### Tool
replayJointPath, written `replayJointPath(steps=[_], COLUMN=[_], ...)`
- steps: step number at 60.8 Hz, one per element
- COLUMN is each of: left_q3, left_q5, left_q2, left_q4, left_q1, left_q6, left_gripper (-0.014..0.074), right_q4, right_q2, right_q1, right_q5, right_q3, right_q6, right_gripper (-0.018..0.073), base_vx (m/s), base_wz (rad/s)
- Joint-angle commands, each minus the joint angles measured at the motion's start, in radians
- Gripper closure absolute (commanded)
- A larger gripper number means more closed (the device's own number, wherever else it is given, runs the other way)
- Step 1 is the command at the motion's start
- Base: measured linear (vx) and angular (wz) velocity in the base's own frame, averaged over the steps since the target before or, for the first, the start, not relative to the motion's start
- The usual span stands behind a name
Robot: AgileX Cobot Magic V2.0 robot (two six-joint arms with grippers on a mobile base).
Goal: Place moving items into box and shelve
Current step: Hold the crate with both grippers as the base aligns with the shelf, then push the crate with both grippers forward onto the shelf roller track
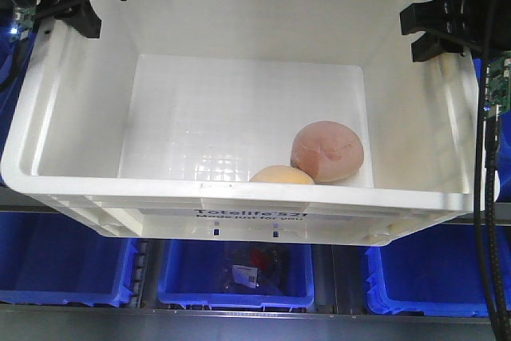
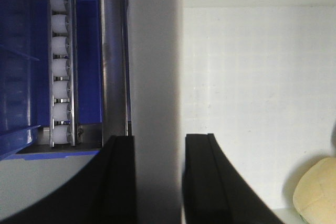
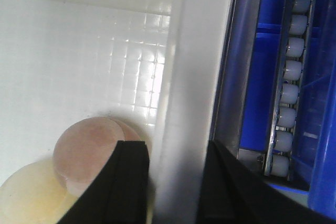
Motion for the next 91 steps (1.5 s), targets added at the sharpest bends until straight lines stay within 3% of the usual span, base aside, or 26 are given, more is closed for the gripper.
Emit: replayJointPath(steps=[1, 29, 48, 64, 91], left_q3=[-0.041, -0.041, -0.041, -0.041, -0.041], left_q5=[-0.078, -0.080, -0.168, -0.227, -0.602], left_q2=[-0.050, -0.050, -0.048, 0.003, 0.144], left_q4=[-0.076, -0.078, -0.076, -0.009, 0.126], left_q1=[-0.014, -0.014, -0.014, -0.014, -0.014], left_q6=[-0.005, -0.005, -0.005, -0.005, -0.016], left_gripper=[0.0600, 0.0600, 0.0600, 0.0600, 0.0600], right_q4=[0.092, 0.092, 0.092, 0.091, 0.091], right_q2=[-0.042, -0.042, 0.006, 0.063, 0.196], right_q1=[0.011, 0.011, 0.011, 0.011, 0.011], right_q5=[-0.117, -0.117, -0.130, -0.233, -0.609], right_q3=[-0.047, -0.047, -0.047, -0.047, -0.047], right_q6=[-0.010, -0.010, -0.010, -0.010, -0.075], right_gripper=[0.0565, 0.0565, 0.0565, 0.0565, 0.0565], base_vx=[0.00, 0.00, 0.00, 0.00, 0.00], base_wz=[0.00, 0.00, 0.00, 0.00, 0.00])
